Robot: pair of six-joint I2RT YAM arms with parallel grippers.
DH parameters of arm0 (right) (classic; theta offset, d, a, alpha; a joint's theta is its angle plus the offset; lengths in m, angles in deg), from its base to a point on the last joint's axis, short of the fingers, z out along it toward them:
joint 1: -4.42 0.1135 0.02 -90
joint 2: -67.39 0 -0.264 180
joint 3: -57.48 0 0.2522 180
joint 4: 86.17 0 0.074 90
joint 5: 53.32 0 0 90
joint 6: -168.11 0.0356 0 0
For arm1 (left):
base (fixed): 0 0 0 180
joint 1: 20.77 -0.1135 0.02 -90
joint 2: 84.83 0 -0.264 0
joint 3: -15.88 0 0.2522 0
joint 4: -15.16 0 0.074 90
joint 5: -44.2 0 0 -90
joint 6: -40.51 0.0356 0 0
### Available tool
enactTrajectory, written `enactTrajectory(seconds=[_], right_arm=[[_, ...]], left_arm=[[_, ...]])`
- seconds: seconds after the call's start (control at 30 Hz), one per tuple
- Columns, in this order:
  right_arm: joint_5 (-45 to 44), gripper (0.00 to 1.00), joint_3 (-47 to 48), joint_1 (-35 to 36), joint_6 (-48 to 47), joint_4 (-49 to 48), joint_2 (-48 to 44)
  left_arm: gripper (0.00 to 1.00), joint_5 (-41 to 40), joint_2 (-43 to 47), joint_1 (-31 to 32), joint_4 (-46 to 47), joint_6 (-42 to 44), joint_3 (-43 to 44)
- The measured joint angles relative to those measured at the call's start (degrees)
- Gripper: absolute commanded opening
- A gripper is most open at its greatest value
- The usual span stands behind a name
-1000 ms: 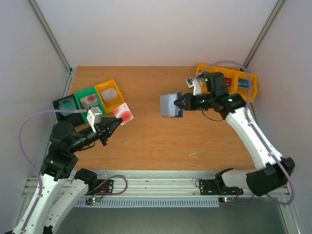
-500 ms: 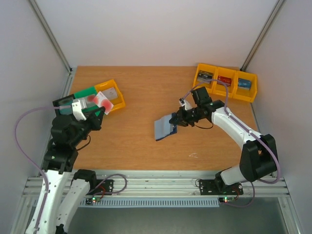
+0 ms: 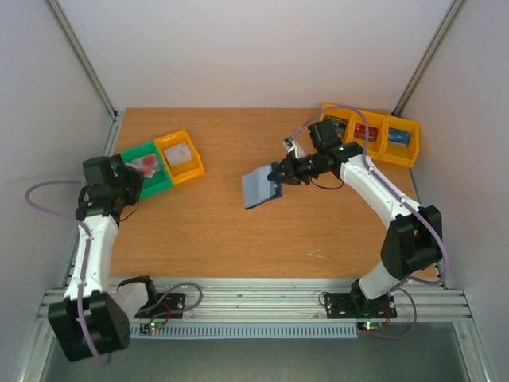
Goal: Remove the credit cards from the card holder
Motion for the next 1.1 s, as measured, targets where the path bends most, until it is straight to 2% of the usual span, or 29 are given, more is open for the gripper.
enactTrajectory(seconds=[0.13, 0.43, 0.67, 0.97, 1.1], right_arm=[[0.61, 0.01, 6.95, -0.17, -0.70, 1.20, 6.29], [-0.17, 0.01, 23.74, -0.28, -2.89, 8.72, 21.59], [-1.64, 0.01, 31.06, -1.09, -3.65, 12.46, 25.40], [-3.02, 0.01, 33.07, -2.82, -4.66, 15.15, 26.03], [-3.50, 0.01, 33.07, -2.86, -4.66, 15.56, 26.03]], left_arm=[[0.01, -0.33, -7.54, -3.32, 2.71, -5.75, 0.39], [0.05, -0.92, -25.83, -3.61, 9.42, -13.27, 6.12], [0.03, -1.36, -35.21, -4.07, 12.11, -15.21, 13.55], [0.03, -2.10, -43.63, -3.96, 12.31, -15.39, 19.28], [0.09, -2.14, -46.53, -3.87, 12.74, -15.39, 21.97]])
